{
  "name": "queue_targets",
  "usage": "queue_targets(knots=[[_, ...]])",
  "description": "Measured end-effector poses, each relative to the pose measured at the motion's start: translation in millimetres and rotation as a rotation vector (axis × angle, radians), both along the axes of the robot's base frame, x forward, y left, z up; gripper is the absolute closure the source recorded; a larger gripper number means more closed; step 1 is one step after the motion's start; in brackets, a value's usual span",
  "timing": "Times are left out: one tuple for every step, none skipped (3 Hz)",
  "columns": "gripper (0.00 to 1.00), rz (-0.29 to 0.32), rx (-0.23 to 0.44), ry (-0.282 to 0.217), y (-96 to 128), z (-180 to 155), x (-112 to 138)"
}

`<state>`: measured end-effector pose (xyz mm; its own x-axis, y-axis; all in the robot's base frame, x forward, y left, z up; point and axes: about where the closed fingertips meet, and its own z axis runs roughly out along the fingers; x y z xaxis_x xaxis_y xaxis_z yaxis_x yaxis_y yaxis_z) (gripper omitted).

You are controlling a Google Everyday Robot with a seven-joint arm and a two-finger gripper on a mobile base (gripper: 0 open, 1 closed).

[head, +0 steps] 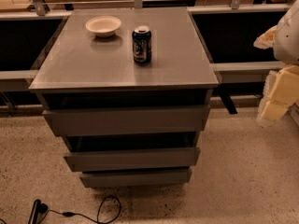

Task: Open middle drawer

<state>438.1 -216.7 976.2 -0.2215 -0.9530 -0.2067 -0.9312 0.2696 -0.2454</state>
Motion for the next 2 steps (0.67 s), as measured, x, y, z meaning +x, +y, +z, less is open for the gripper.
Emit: queue_targets(knots=[[0.0,0.0,0.0,0.0,0.0,0.0,0.0],[0.0,-0.005,0.073,0.034,5.5,-30.7,7.2]])
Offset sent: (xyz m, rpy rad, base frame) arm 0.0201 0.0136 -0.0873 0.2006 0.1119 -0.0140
